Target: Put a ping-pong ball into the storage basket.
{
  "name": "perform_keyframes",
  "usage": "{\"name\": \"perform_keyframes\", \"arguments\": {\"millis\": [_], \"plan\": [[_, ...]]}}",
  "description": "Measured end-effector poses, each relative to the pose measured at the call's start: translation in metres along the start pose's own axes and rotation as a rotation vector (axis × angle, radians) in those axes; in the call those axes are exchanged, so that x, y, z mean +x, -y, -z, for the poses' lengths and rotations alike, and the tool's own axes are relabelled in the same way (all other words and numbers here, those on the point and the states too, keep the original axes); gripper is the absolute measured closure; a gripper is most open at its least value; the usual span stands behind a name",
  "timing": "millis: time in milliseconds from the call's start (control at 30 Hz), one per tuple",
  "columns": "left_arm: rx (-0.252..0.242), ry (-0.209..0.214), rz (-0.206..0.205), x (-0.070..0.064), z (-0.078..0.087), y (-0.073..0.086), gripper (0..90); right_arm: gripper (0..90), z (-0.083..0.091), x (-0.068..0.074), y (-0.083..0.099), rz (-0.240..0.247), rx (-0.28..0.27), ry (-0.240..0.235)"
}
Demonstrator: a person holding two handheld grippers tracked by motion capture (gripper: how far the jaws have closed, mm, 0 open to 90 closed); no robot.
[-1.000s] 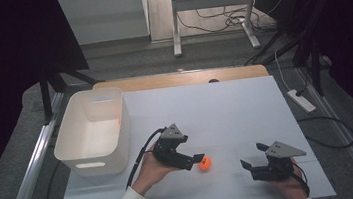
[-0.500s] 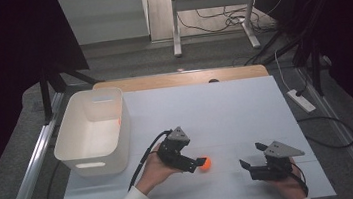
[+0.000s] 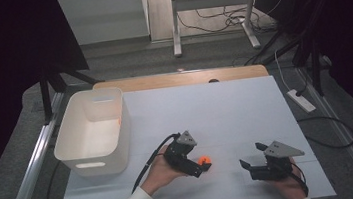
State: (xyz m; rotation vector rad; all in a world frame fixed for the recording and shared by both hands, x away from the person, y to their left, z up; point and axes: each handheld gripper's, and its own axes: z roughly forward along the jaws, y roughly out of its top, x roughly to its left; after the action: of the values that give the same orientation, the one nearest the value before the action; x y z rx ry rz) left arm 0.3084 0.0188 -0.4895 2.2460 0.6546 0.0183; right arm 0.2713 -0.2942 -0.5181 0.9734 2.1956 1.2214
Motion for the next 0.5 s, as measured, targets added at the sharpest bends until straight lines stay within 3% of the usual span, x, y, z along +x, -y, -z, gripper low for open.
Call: {"name": "perform_keyframes", "arguments": {"millis": [500], "plan": [[0.074, -0.018, -0.034, -0.006, -0.015, -0.001, 6.4, 14.8, 0.000, 0.000, 0.000, 0.000, 0.002, 0.001]]}}
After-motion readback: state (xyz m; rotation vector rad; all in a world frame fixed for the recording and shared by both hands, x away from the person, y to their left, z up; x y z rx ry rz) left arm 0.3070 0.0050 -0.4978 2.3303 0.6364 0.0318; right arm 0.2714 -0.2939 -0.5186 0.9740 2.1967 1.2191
